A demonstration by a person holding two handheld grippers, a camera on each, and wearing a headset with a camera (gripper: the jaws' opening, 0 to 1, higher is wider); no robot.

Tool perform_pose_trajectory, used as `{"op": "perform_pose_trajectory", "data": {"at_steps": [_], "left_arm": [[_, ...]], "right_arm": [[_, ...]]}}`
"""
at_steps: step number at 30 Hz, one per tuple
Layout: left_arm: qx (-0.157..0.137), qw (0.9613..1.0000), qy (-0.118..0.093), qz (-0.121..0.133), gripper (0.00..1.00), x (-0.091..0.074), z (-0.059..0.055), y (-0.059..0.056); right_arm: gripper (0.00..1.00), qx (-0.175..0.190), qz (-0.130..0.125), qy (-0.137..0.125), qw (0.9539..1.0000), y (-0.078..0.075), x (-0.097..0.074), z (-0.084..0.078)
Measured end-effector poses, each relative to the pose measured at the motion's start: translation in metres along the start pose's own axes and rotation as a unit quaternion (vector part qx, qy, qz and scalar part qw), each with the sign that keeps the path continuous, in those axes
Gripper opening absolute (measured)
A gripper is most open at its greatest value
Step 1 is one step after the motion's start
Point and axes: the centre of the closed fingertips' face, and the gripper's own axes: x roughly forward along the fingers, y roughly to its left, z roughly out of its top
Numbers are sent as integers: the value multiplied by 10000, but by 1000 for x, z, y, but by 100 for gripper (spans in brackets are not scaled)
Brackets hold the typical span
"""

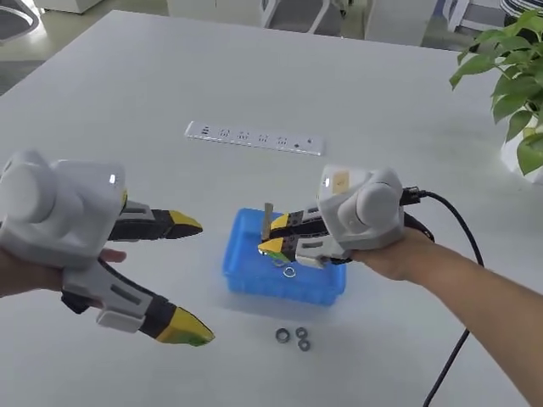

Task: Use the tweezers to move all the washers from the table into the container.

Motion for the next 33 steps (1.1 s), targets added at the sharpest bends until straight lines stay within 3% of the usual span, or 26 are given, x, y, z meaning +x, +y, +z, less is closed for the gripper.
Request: {"op": "perform_pose_trajectory", "data": {"at_steps": [18, 22, 25, 33], "left_arm": [[-41, 9999, -115, 33, 86, 4, 7, 18], [-55, 9999, -131, 66, 78, 8, 11, 26], [-223, 9993, -286, 10, 74, 12, 20, 29], [56, 9994, -338, 89, 57, 26, 33, 43]], "right_arm": [[9, 155, 237, 207, 9994, 1, 20, -32], [9, 177, 258, 234, 9992, 1, 21, -36], [9, 198, 272, 253, 9991, 2, 22, -38], [9, 218, 305, 303, 9988, 4, 23, -44]]}}
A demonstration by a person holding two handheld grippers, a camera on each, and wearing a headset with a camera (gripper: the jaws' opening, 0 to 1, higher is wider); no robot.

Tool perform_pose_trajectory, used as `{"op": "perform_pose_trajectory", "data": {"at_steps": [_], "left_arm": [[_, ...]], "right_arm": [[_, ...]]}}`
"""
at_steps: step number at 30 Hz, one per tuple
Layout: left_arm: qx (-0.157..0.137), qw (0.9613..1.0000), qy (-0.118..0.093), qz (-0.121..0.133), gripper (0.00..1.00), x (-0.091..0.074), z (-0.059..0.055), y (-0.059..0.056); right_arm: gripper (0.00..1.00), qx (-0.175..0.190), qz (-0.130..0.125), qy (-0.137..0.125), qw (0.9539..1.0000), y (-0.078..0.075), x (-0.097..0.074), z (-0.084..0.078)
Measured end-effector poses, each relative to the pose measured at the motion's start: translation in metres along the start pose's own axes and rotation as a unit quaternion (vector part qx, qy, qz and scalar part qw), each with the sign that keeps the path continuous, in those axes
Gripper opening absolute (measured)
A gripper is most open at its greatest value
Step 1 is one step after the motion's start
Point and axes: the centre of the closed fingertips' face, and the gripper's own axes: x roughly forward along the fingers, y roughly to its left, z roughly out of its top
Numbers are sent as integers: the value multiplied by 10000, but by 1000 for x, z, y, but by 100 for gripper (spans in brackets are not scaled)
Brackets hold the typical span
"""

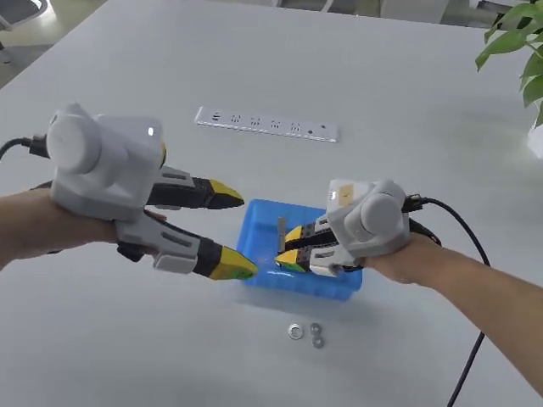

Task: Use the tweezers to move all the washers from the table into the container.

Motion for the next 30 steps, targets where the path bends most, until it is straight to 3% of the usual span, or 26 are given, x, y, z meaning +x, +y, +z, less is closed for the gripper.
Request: {"op": "perform_pose_trajectory", "data": {"at_steps": [11, 30], "left_arm": [[334, 9991, 253, 87, 29, 18, -1, 16], [659, 9968, 399, -204, 9, 47, -3, 16]], "right_arm": [[9, -1, 2, -25, 10000, -1, 0, 0], [9, -105, 63, -23, 9999, 1, -1, 0]]}}
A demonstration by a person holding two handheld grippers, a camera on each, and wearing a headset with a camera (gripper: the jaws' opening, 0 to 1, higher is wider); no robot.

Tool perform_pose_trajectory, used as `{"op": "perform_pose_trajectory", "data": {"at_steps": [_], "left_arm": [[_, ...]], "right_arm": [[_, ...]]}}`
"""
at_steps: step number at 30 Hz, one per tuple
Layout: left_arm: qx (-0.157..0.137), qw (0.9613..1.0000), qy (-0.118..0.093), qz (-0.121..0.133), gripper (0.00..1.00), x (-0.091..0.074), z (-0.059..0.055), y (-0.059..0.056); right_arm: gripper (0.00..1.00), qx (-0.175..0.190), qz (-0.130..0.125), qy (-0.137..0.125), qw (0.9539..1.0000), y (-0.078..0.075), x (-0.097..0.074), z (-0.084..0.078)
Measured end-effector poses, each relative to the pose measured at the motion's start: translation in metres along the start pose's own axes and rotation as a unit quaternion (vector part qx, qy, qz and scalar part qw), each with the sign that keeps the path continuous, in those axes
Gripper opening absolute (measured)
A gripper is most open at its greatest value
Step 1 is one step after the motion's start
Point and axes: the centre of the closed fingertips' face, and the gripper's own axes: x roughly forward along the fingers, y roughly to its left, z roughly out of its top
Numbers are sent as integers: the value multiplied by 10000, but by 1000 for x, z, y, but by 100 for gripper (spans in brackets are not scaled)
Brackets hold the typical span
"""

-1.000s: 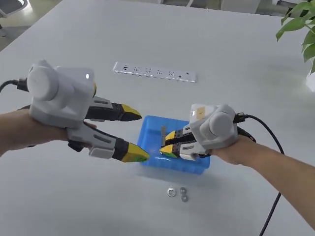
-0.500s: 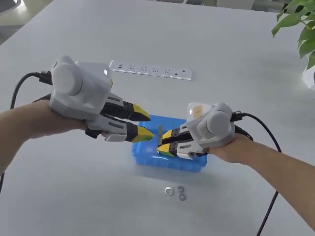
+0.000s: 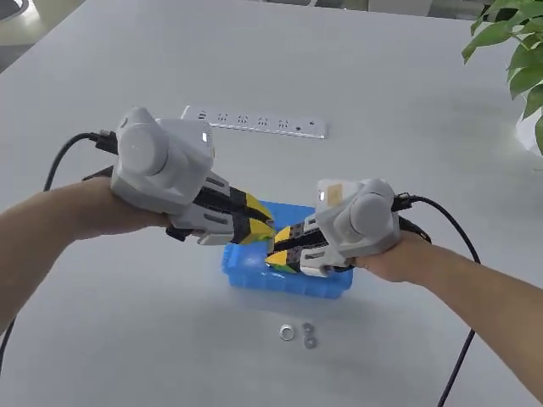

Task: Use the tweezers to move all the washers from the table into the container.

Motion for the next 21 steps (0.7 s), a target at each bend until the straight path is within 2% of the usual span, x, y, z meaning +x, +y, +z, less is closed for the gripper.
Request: {"op": "perform_pose_trajectory", "data": {"at_steps": [10, 21], "left_arm": [[172, 9998, 6, -87, 6, 3, 2, -1], [114, 9999, 44, -71, 5, 4, 3, -1]], "right_arm": [[10, -26, 26, 33, 10000, 1, -2, -1], [12, -61, -73, 83, 9999, 0, -8, 0]]}}
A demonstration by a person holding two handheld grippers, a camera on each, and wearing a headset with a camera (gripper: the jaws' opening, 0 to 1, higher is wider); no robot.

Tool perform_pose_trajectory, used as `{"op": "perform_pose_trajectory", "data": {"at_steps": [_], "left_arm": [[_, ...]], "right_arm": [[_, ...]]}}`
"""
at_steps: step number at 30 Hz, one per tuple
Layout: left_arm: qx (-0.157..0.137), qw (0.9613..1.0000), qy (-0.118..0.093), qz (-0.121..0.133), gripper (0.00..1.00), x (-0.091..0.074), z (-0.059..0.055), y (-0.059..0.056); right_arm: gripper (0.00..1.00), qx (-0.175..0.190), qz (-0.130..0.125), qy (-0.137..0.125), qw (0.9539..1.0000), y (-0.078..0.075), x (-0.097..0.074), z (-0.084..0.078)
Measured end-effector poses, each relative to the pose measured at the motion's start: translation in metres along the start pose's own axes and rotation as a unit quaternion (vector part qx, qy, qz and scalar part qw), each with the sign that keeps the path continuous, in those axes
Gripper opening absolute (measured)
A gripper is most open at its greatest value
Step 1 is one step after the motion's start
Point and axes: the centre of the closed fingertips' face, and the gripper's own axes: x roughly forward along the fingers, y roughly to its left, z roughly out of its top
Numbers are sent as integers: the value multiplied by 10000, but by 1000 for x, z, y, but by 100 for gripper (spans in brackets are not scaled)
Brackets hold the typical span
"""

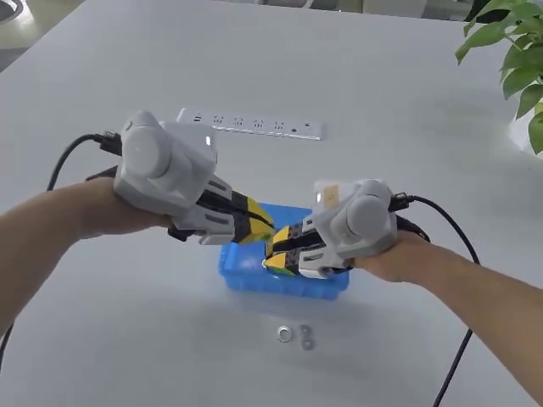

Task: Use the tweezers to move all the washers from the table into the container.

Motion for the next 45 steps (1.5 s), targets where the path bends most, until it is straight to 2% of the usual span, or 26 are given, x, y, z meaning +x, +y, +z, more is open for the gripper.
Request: {"op": "perform_pose_trajectory", "data": {"at_steps": [11, 17, 19, 27, 32, 39, 45], "left_arm": [[30, 10000, 53, -9, 5, 0, 0, -2], [54, 10000, 81, -12, 5, 0, 1, -4], [59, 10000, 63, -37, 5, 0, 3, -5], [79, 9999, 74, -55, 5, -6, 11, -9], [83, 10000, 28, -37, 5, -12, 20, -12], [90, 9999, 75, -61, 5, -19, 29, -20], [161, 9996, 105, -186, 5, -24, 37, -31]], "right_arm": [[19, 90, -297, -20, 9995, 0, -23, 2], [24, 292, -597, -42, 9978, 0, -43, -1], [25, 321, -677, 7, 9972, 1, -49, -5], [30, 603, -1007, -63, 9931, 8, -74, -10], [33, 765, -1187, -93, 9899, 15, -89, -15], [39, 975, -1334, -109, 9862, 26, -104, -22], [43, 1137, -1393, -116, 9836, 37, -113, -30]]}}
